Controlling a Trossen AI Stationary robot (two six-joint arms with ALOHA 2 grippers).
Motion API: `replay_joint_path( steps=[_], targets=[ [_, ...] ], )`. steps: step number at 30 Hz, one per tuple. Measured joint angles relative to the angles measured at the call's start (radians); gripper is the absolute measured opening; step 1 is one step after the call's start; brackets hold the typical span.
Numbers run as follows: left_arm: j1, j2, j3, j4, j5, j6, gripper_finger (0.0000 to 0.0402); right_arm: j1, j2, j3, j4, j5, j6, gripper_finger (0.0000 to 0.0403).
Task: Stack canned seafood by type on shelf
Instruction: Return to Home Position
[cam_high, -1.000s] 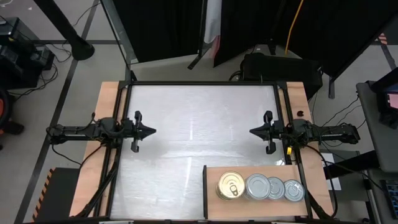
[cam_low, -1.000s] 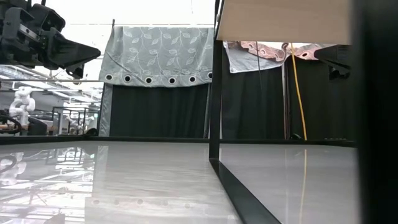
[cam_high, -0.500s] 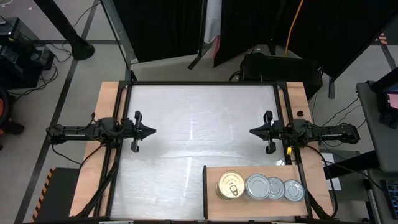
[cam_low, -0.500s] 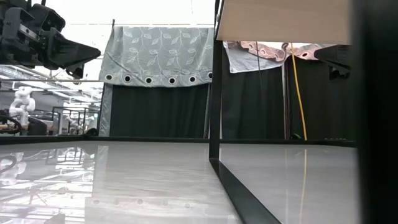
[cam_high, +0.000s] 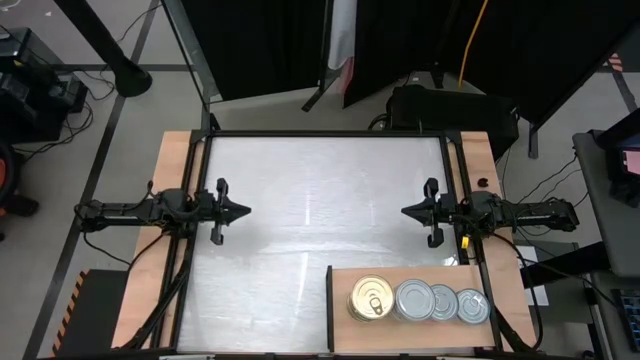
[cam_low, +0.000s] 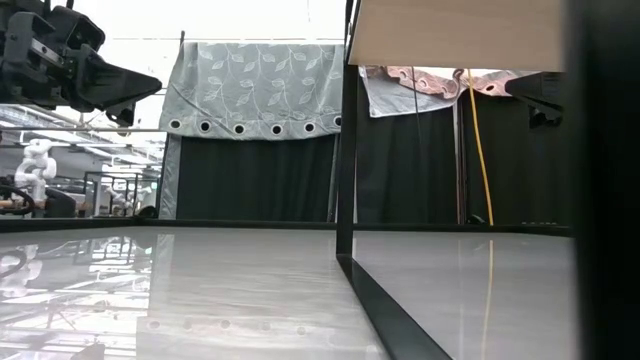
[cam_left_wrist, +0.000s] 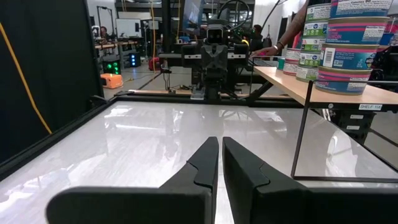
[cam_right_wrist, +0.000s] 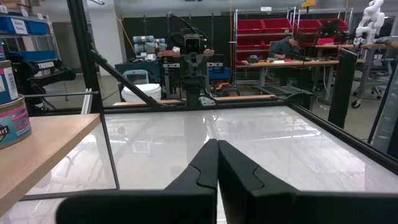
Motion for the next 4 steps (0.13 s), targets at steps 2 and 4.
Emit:
replay_joint_path(
  steps=[2, 4],
  targets=[
    [0.000, 0.000, 0.000, 0.000, 0.000, 0.000, 0.0027, 0.000, 0.000, 0.000, 0.000, 0.000, 0.000, 0.0000],
    [0.000, 0.000, 0.000, 0.000, 0.000, 0.000, 0.0027, 0.000, 0.000, 0.000, 0.000, 0.000, 0.000, 0.0000]
  ],
)
